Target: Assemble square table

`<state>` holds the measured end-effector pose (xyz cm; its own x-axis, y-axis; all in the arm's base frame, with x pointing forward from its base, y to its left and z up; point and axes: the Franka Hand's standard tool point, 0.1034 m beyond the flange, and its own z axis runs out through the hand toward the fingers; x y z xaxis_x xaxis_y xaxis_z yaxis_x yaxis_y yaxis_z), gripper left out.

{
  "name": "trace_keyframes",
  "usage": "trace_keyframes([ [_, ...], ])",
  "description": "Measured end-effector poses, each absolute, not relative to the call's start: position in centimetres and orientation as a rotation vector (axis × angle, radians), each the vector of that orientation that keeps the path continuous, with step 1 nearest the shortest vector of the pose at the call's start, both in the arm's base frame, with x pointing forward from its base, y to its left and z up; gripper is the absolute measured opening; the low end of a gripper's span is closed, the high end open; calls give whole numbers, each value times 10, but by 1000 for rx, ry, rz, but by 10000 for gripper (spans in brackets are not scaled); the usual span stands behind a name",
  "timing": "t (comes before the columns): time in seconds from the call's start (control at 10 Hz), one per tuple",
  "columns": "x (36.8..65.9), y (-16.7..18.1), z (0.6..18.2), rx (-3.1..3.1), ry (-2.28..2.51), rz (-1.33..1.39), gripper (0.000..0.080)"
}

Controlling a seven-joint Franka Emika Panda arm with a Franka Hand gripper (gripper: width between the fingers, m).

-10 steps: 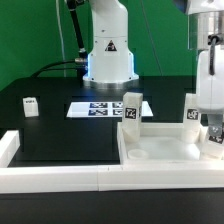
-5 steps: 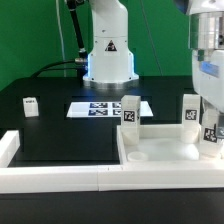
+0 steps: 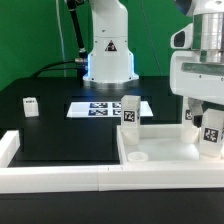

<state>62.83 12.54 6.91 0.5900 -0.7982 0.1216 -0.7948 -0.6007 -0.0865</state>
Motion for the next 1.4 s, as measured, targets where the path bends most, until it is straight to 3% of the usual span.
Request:
trace_keyframes([
  [0.2, 629, 125, 69, -2864, 1255, -243, 648],
  [0.3, 629, 126, 69, -2847, 1289, -243, 511],
  [0.4, 629, 125, 69, -2847, 1290, -243, 511],
  [0.5, 629, 126, 69, -2810, 1359, -241, 329],
  [0.6, 629, 125, 69, -2737, 1486, -239, 289],
  [1.1, 629, 120, 67, -2002, 2303, -127, 289],
  [1.4, 629, 128, 66, -1633, 2525, -106, 290],
])
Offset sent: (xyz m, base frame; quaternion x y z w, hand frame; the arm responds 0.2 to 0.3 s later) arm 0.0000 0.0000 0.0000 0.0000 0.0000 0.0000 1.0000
